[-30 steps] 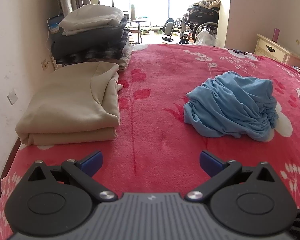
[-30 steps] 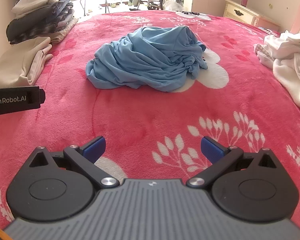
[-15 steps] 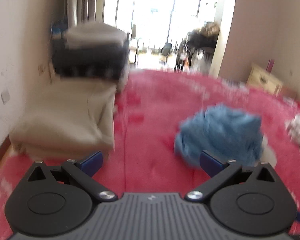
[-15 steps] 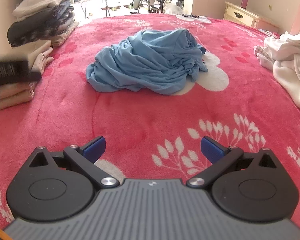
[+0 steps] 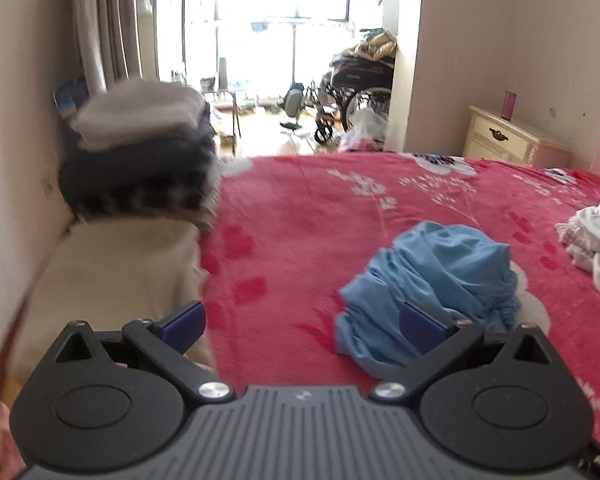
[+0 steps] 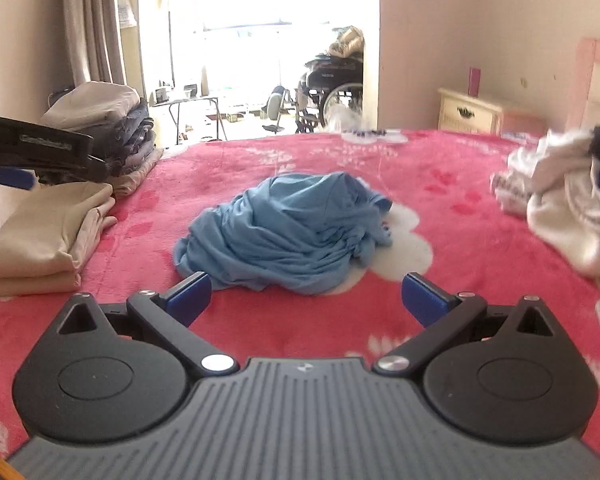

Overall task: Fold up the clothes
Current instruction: 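Move both grippers toward the crumpled light-blue T-shirt on the bed, then grasp the blue T-shirt with the left gripper while the right gripper grasps another part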

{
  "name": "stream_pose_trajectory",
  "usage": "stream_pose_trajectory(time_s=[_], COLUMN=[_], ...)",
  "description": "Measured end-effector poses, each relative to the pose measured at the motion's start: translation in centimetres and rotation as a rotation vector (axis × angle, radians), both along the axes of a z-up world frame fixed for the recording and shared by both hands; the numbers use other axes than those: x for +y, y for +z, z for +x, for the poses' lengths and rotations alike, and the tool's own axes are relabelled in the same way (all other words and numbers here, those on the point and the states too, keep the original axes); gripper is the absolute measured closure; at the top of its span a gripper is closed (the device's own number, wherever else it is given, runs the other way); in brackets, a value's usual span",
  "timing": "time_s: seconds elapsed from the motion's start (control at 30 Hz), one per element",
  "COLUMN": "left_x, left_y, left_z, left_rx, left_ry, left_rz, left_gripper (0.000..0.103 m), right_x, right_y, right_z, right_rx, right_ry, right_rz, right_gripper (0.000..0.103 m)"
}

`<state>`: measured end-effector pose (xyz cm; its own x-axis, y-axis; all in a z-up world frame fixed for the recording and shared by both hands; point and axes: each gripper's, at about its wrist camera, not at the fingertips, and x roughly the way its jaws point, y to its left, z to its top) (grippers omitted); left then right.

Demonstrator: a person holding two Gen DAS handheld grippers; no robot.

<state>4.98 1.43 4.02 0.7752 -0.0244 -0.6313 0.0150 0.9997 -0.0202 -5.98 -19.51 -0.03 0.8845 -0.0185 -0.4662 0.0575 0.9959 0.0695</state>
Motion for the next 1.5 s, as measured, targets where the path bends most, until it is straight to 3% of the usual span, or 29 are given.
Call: stream_pose_trajectory(time_s=[0.1,0.23,0.43,0.57,0.7,0.73,0.83,0.87,0.9,0.93,1.0,1.1,1.23,1.33,1.5], left_x=[-1.0,-2.6,-5.2,-7.0,-8.7,-9.2,-11.0,-11.5,-11.9,-12.3,-12.3,-11.7,-10.5,-9.2,-5.4], left_y=[-2.0,-4.8,-7.6,-9.2,-10.9,-11.3,-12.4,-12.8,-13.2,-13.6,-13.7,-13.4,-11.5,-9.1,-4.6], left_z=[0.8,2.3,5.2,6.7,7.4,7.1,6.3,6.1,6.1,6.1,6.4,7.2,6.7,5.0,0.5], left_rx=[0.014,0.04,0.013,0.008,0.032,0.025,-0.006,-0.013,-0.021,-0.03,-0.042,-0.031,-0.048,-0.083,-0.105], left_ry=[-0.02,-0.081,-0.203,-0.291,-0.388,-0.419,-0.499,-0.51,-0.512,-0.513,-0.495,-0.449,-0.406,-0.416,-0.477], left_rz=[-0.052,-0.061,0.016,0.079,0.109,0.125,0.205,0.237,0.258,0.278,0.244,0.182,0.098,0.056,-0.08], left_gripper=[0.0,0.0,0.002,0.02,0.041,0.042,0.042,0.045,0.049,0.051,0.071,0.089,0.092,0.093,0.093], right_x=[-1.4,-3.5,-6.6,-7.6,-7.2,-7.0,-6.5,-6.6,-6.8,-7.0,-7.4,-7.6,-9.1,-10.1,-10.3], right_y=[-0.3,-1.1,-2.3,-3.4,-4.2,-4.4,-5.3,-6.3,-7.0,-7.0,-7.0,-5.3,-2.4,0.4,5.2], right_z=[0.9,2.6,7.5,12.4,17.7,19.1,22.7,23.7,24.3,24.3,24.1,22.8,21.0,18.9,14.4], right_rx=[0.039,0.067,0.094,0.09,0.098,0.105,0.164,0.208,0.241,0.236,0.22,0.146,0.051,-0.028,-0.147], right_ry=[0.028,0.016,-0.004,0.043,0.114,0.13,0.135,0.124,0.123,0.118,0.107,0.087,0.067,0.068,0.092], right_rz=[0.01,0.024,-0.004,-0.012,0.01,0.011,-0.004,0.0,0.02,0.034,0.061,0.028,0.04,0.063,0.065], right_gripper=[0.001,0.001,0.001,0.002,0.011,0.013,0.034,0.055,0.068,0.071,0.089,0.092,0.093,0.093,0.093])
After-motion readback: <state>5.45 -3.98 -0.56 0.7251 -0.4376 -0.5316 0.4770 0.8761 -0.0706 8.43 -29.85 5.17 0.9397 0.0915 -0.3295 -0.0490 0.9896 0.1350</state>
